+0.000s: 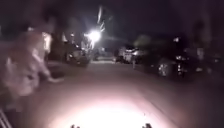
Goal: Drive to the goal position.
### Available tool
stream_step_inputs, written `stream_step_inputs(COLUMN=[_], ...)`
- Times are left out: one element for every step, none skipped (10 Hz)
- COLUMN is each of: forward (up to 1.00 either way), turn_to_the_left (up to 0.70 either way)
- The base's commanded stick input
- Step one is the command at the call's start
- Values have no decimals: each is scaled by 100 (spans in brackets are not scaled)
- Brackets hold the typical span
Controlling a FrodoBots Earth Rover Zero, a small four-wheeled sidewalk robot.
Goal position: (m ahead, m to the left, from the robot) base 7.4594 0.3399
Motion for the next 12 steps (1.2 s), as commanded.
stream_step_inputs(forward=[100,100,100,100,100,100,100,100,100,100,100,100], turn_to_the_left=[0,-1,-1,-2,-2,-3,-3,-2,-1,0,0,0])
